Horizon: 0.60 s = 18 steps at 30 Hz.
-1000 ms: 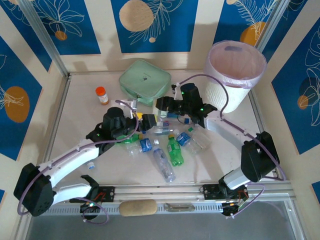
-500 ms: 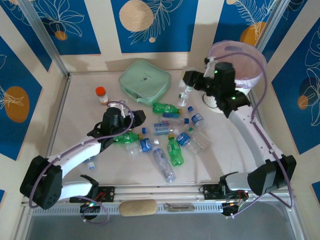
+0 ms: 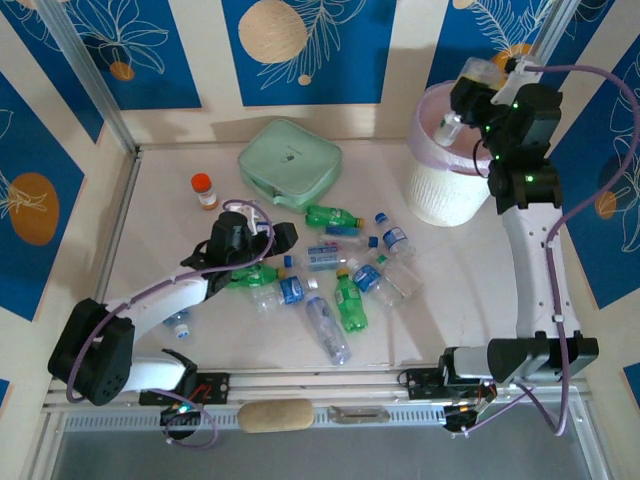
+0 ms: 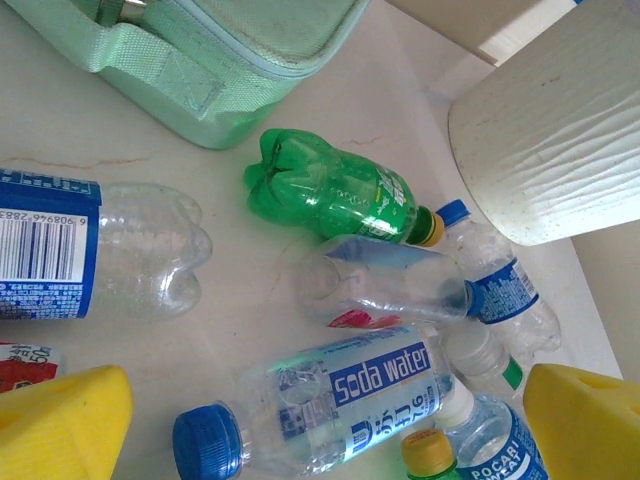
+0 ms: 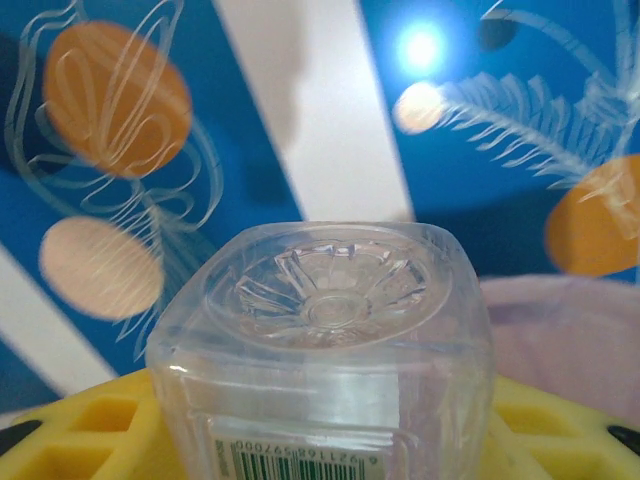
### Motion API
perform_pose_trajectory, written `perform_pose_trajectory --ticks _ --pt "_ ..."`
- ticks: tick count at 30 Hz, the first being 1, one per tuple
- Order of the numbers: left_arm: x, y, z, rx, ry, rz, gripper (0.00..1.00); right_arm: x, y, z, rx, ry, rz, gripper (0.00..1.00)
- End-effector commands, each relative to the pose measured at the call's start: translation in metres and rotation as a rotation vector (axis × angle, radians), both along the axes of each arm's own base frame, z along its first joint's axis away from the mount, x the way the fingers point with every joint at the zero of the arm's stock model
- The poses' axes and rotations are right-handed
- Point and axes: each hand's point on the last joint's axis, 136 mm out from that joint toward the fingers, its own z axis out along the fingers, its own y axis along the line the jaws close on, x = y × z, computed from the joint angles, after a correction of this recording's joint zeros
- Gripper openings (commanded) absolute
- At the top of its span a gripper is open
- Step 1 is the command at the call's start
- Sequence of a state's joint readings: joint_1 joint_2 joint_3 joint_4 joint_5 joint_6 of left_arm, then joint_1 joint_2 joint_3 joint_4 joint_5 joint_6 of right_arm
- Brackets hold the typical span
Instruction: Put the plastic bottles in the bin
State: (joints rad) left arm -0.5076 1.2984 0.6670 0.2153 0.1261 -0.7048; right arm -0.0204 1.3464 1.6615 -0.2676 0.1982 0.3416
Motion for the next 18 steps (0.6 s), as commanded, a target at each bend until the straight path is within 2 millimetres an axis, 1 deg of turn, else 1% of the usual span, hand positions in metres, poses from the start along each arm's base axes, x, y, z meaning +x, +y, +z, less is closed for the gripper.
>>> perform_pose_trajectory --ticks 1,4,6,9,12,16,18 --pt "0.000 0.001 0.016 0.005 -0.041 -0.021 1.00 0.016 -0.034 0.018 -0.046 -0.075 -0.137 0.55" --pt "-0.003 0.004 0.017 0.015 -0.047 -0.018 1.00 0.033 -0.055 0.012 -0.060 -0.072 -0.209 0.55" --pt "-0.005 0.006 0.019 0.024 -0.052 -0.016 1.00 0.047 -0.067 0.003 -0.067 -0.058 -0.242 0.54" --pt "-0.008 0.010 0.022 0.042 -0.062 -0.014 1.00 0.071 -0.079 -0.022 -0.059 0.002 -0.259 0.54" --pt "-0.012 0.017 0.022 0.063 -0.067 0.000 1.00 0.092 -0.078 -0.055 -0.039 0.092 -0.236 0.54" --pt "-0.017 0.026 0.021 0.086 -0.071 0.024 1.00 0.111 -0.065 -0.096 -0.025 0.190 -0.188 0.55" --pt "-0.018 0.029 0.021 0.095 -0.073 0.035 1.00 0.116 -0.057 -0.112 -0.025 0.230 -0.175 0.55"
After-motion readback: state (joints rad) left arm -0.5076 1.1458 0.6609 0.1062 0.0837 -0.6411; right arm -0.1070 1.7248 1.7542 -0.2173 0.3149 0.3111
